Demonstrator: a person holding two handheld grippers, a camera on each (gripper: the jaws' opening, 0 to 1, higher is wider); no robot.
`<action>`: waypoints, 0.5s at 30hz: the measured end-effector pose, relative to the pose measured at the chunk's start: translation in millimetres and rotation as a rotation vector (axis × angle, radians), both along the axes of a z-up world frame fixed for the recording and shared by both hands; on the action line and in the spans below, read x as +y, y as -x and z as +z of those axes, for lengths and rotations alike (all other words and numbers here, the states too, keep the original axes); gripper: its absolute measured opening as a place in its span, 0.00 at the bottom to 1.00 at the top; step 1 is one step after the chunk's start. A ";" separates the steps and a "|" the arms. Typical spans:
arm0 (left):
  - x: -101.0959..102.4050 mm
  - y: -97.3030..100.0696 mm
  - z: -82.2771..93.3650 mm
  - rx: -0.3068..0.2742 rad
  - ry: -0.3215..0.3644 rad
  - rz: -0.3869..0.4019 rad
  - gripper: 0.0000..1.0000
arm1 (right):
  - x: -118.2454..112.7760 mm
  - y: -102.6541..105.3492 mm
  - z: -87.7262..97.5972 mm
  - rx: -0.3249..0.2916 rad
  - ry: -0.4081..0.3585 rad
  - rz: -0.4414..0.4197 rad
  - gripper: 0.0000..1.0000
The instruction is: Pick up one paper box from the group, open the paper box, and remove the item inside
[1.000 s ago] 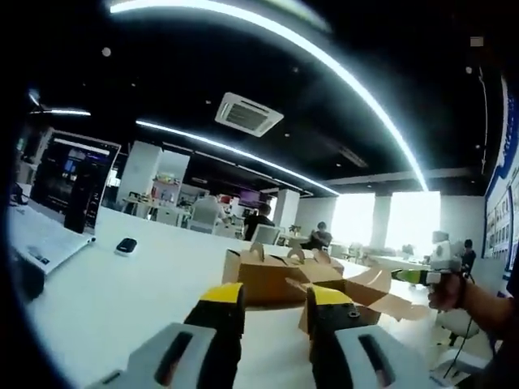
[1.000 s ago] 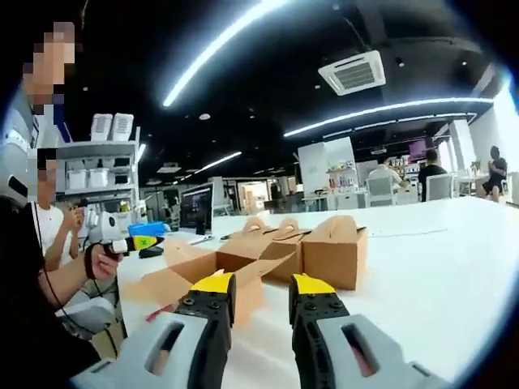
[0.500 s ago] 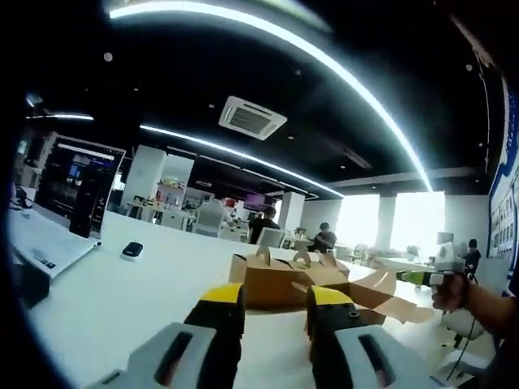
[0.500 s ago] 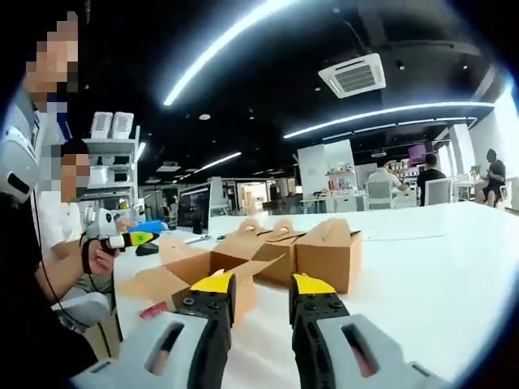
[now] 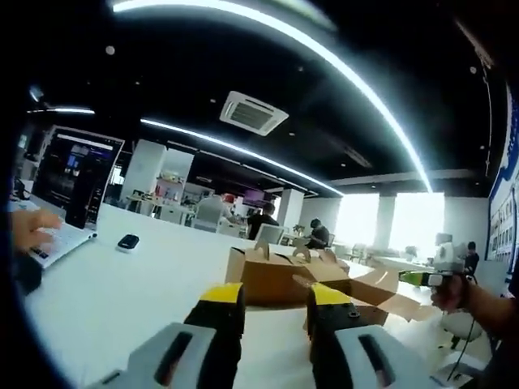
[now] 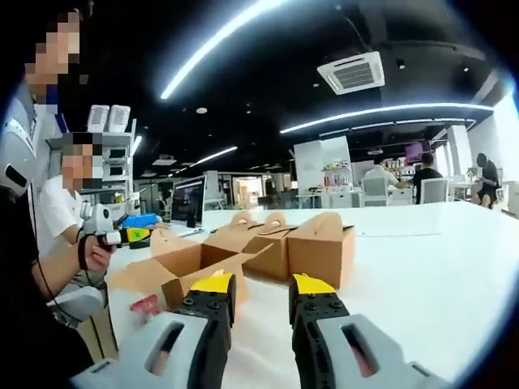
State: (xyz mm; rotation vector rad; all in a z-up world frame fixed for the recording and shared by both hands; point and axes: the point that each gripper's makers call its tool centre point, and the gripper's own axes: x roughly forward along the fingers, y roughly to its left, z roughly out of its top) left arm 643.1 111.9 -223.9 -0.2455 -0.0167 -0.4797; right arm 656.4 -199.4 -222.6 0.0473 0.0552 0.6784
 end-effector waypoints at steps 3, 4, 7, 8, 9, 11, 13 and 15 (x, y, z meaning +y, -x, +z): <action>0.5 -0.5 -0.7 0.001 0.008 0.000 0.32 | 2.1 0.4 0.7 -0.002 0.006 0.005 0.27; 0.5 -0.8 -0.7 0.001 0.010 0.000 0.32 | 2.5 0.7 1.0 -0.003 0.006 0.006 0.27; 1.0 -1.6 0.1 -0.002 0.016 0.002 0.32 | 2.9 1.3 0.4 -0.001 0.011 0.008 0.27; 0.7 -1.4 0.4 -0.002 0.017 0.000 0.32 | 2.5 1.0 -0.2 0.000 0.013 0.006 0.27; 0.4 -1.1 0.7 -0.003 0.017 -0.002 0.32 | 2.1 0.7 -0.5 0.002 0.013 0.003 0.27; 0.8 0.6 1.7 -0.007 0.016 -0.004 0.32 | 1.8 0.2 -0.2 0.004 0.011 -0.001 0.27; 2.2 1.0 1.6 -0.007 0.020 -0.004 0.32 | 2.6 0.4 1.1 -0.001 0.013 -0.002 0.27; 3.2 1.4 1.8 -0.006 0.023 -0.003 0.32 | 3.5 0.8 2.2 -0.003 0.012 -0.002 0.27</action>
